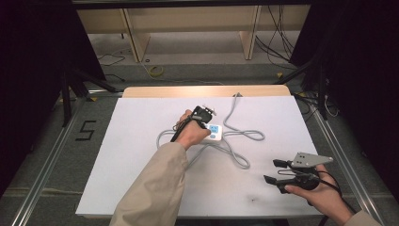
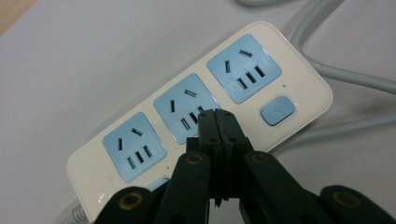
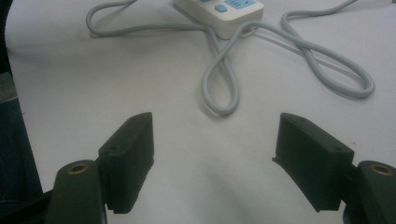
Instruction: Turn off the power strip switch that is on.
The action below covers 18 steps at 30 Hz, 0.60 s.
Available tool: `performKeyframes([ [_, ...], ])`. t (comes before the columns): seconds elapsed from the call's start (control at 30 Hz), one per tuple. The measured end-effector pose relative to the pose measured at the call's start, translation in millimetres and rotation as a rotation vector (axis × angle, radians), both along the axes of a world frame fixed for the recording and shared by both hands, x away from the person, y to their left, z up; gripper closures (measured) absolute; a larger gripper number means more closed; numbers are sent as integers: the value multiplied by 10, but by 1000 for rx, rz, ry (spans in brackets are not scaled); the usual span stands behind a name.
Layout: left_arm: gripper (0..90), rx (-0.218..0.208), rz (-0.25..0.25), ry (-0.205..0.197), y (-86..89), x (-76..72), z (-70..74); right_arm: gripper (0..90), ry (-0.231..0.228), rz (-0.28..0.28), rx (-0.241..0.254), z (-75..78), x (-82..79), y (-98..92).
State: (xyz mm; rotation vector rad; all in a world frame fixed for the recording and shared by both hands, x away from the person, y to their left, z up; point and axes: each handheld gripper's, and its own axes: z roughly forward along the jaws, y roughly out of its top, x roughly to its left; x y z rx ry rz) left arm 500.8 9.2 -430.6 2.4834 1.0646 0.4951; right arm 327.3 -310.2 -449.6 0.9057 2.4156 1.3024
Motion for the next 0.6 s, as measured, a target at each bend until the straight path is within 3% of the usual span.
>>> performKeyframes([
  [0.07, 899, -23, 12, -17, 2, -10, 18, 285, -1, 0, 0, 0, 0, 2],
  [0.37, 895, -50, 8, -52, 90, -66, 120, 285, -1, -1, 1, 0, -1, 1],
  [0.43, 830, -63, 3, -65, 116, -84, 152, 285, 0, -1, 0, 0, 0, 0],
  [0.6, 804, -80, -2, -87, 172, -134, 229, 285, 0, -4, 2, -1, 1, 4],
])
